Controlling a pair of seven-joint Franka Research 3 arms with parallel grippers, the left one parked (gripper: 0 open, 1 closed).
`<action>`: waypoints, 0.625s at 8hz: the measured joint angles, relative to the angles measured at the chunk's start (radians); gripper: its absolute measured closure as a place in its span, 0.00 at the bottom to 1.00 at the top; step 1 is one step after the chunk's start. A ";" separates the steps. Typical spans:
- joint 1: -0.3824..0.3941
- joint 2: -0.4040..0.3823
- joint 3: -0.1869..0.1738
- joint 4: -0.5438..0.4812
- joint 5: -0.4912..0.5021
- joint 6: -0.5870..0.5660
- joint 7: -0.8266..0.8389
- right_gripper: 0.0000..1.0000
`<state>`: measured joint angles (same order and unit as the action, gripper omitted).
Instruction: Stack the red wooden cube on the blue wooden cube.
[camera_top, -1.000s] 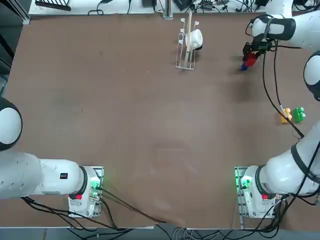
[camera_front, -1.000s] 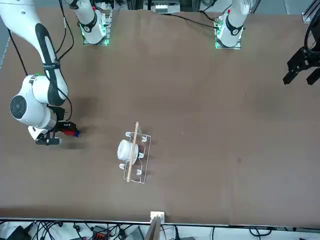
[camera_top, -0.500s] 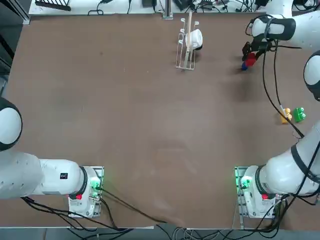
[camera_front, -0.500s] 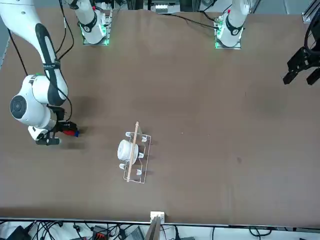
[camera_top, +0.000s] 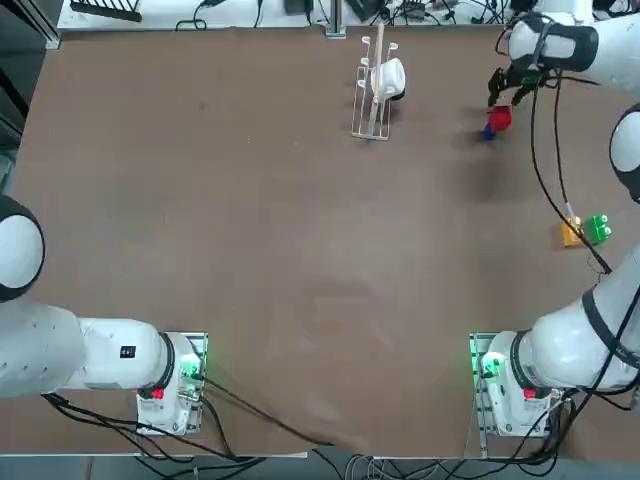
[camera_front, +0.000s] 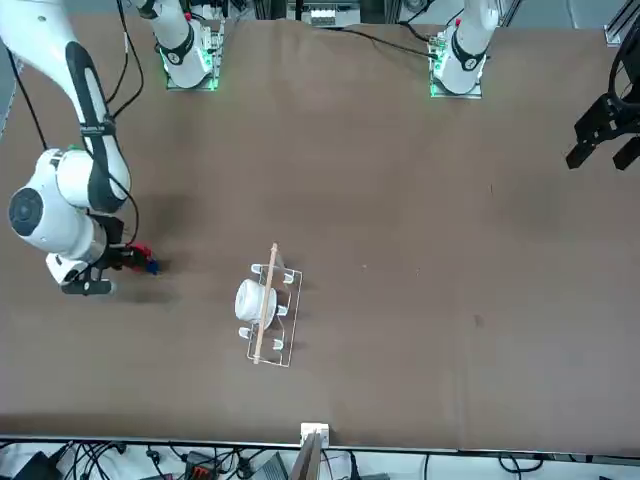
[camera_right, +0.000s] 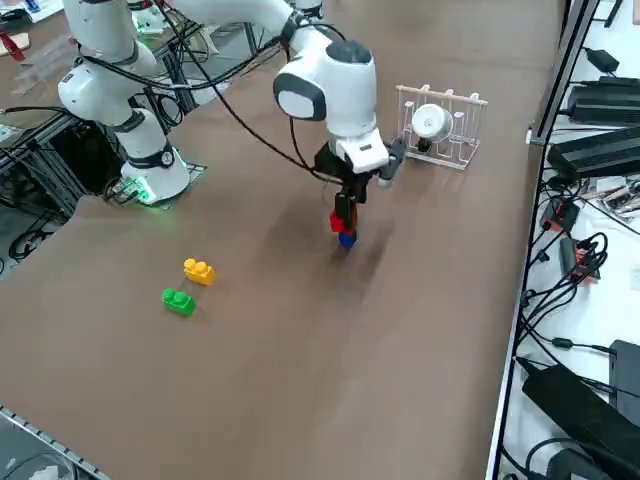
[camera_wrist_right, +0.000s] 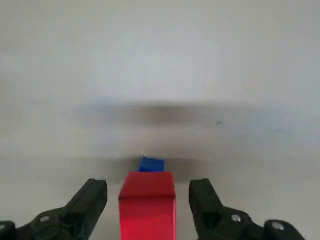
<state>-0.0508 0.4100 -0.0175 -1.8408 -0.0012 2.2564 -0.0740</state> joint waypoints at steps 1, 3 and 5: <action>0.000 -0.046 0.000 0.018 0.000 -0.053 0.000 0.00; 0.001 -0.158 0.005 0.110 0.000 -0.270 0.000 0.00; 0.003 -0.214 0.013 0.319 0.000 -0.542 0.000 0.00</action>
<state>-0.0483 0.1962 -0.0045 -1.5215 -0.0009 1.7148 -0.0740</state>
